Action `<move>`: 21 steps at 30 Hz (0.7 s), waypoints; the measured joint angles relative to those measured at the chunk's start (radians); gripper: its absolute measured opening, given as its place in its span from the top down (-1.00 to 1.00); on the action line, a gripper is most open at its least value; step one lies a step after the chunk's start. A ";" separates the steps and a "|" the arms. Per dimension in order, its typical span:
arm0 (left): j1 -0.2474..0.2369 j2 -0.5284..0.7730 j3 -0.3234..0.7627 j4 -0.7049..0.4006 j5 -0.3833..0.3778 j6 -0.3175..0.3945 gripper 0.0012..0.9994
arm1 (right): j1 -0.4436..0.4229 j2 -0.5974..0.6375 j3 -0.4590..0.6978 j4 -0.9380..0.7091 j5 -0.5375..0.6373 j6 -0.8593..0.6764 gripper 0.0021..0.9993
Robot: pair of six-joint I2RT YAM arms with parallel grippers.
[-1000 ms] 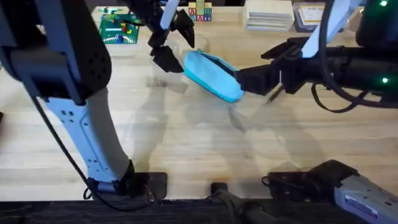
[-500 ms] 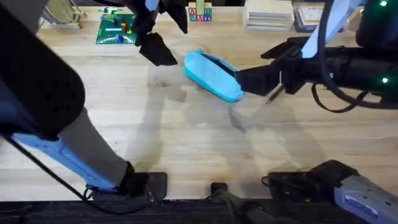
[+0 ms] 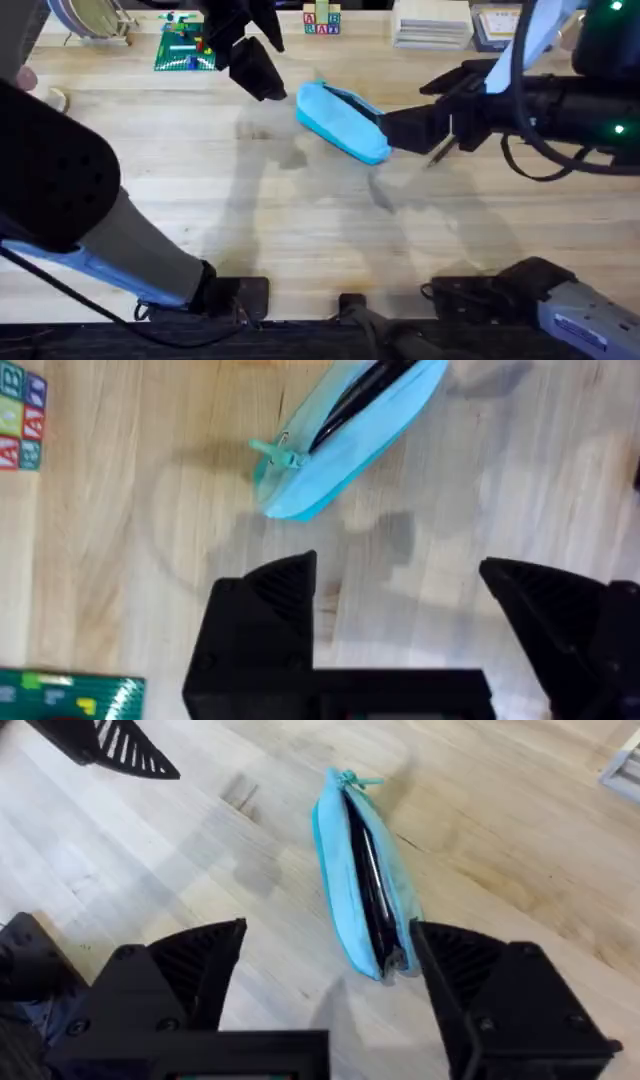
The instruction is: Unzip the bag, pick up the pens from the table one at a time and place them inside, then zip the bag closed.
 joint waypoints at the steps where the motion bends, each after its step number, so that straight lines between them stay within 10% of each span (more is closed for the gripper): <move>1: 0.000 0.000 0.000 0.000 -0.005 -0.030 -0.99 | 0.000 0.000 0.000 0.000 0.000 0.000 -1.00; 7: 0.011 0.000 0.000 0.029 -0.020 -0.283 -1.00 | 0.000 0.000 0.000 0.000 0.000 0.000 -0.99; 21: 0.011 -0.102 -0.290 0.287 -0.024 -0.502 -1.00 | 0.000 0.000 0.000 -0.034 0.000 0.000 -0.99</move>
